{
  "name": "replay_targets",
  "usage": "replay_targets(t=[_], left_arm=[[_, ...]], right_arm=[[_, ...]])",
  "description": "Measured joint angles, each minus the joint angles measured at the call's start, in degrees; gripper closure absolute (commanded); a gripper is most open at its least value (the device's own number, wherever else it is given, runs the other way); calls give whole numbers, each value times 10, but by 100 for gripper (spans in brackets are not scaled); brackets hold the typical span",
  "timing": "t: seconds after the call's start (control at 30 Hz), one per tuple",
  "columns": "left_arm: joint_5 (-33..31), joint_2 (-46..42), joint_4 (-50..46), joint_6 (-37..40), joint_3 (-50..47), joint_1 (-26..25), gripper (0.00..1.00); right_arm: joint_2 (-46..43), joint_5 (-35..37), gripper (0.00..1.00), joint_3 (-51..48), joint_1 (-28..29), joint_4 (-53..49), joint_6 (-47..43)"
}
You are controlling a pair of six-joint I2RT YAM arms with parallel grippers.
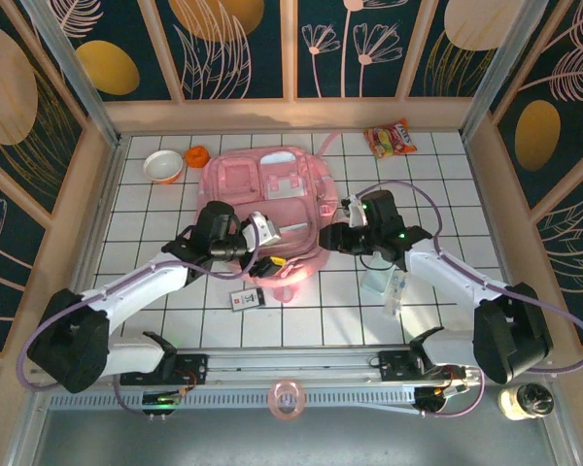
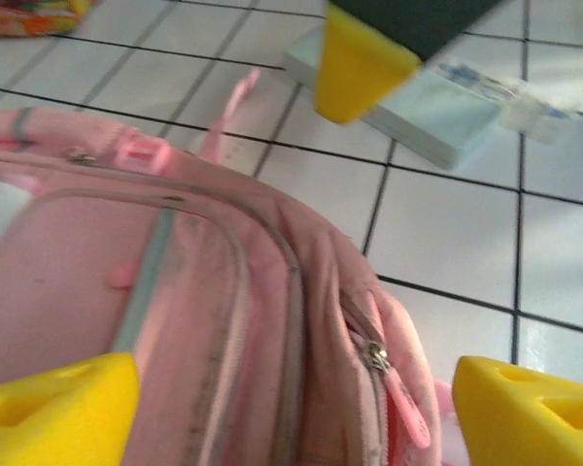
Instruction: Pack the student bag
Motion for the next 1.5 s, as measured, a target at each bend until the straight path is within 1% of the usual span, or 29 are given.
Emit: replay_targets(t=[0.1,0.27,0.37,0.5,0.6,0.63,0.67,0.7,0.73,0.77,0.8,0.83,0.87,0.93,1.03,1.13,1.23,1.33,1.4,1.5], left_arm=[[-45,-9,-26,33,16,0,8],[-107,49,-74,95,65,1,6],[-130,88,-83,122,78,2,5],[-142,136,-93,146,97,2,5],[-158,171,-87,155,109,2,7],[-165,181,-82,157,110,2,9],[-170,190,-76,158,112,2,15],[-175,198,-71,158,114,2,24],[-181,206,-66,158,115,2,40],[-184,212,-64,160,118,2,65],[-182,214,-66,160,119,1,84],[-184,212,-68,157,119,-3,95],[-189,207,-67,151,119,-6,100],[-200,185,-62,136,119,-7,100],[-211,125,-52,105,121,0,100],[-211,88,-61,78,147,7,100],[-211,87,-64,56,177,8,100],[-210,87,-67,35,186,8,100],[-207,88,-73,23,190,8,100],[-204,90,-75,11,191,8,100]], right_arm=[[-3,-2,55,-10,-1,10,9],[-5,-9,54,-29,-1,21,16],[-5,-9,53,-30,2,27,17],[-5,-9,52,-30,9,34,17],[-6,-8,52,-35,12,42,18],[-7,-8,52,-37,12,42,17],[-8,-6,52,-38,13,42,18],[-9,-5,52,-38,14,43,18],[-10,-4,52,-39,16,42,18],[-13,-2,52,-39,18,42,18],[-16,1,52,-39,20,42,18],[-20,5,52,-39,22,42,18],[-26,9,52,-39,23,42,18],[-39,20,52,-39,24,40,18],[-61,45,50,-38,29,36,18],[-75,73,50,-28,56,23,17],[-76,99,50,-10,103,16,18],[-70,115,50,4,143,16,27],[-57,123,50,14,154,17,39],[-37,132,50,19,155,26,57]])
